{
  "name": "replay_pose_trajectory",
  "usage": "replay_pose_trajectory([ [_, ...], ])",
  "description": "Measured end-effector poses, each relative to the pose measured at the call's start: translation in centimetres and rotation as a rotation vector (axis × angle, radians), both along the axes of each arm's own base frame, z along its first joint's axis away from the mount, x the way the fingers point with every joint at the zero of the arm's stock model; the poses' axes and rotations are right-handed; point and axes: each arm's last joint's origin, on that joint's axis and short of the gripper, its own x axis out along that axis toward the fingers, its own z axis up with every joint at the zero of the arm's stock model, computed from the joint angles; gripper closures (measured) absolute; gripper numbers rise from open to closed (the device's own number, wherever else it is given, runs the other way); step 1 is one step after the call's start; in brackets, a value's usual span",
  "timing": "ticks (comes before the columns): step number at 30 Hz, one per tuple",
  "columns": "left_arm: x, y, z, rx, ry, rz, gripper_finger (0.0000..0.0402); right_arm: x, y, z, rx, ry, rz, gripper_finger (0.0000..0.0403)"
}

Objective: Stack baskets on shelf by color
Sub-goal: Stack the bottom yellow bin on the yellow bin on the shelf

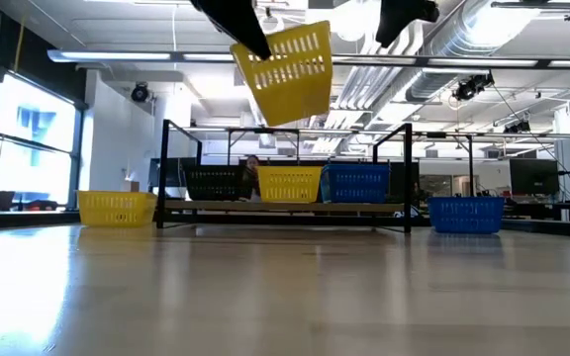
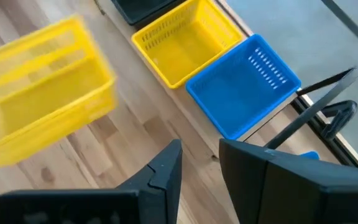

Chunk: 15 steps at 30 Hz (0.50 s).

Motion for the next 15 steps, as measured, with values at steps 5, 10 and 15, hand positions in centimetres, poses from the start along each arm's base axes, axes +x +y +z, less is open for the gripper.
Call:
replay_pose_trajectory([
  [5, 0.2, 4.6, 0.1, 0.078, 0.028, 0.042, 0.0401, 0.1, 0.5, 0.0, -0.023, -0.006, -0.035, 0.0309],
  [10, 0.1, 9.1, 0.4, 0.146, 0.027, 0.075, 0.0401, 0.0, 0.4, 0.1, -0.055, -0.007, -0.078, 0.0309],
  [15, -0.4, 13.6, 0.6, 0.123, 0.001, 0.093, 0.0401, 0.0, 0.2, 0.1, -0.078, -0.001, -0.088, 0.0309],
])
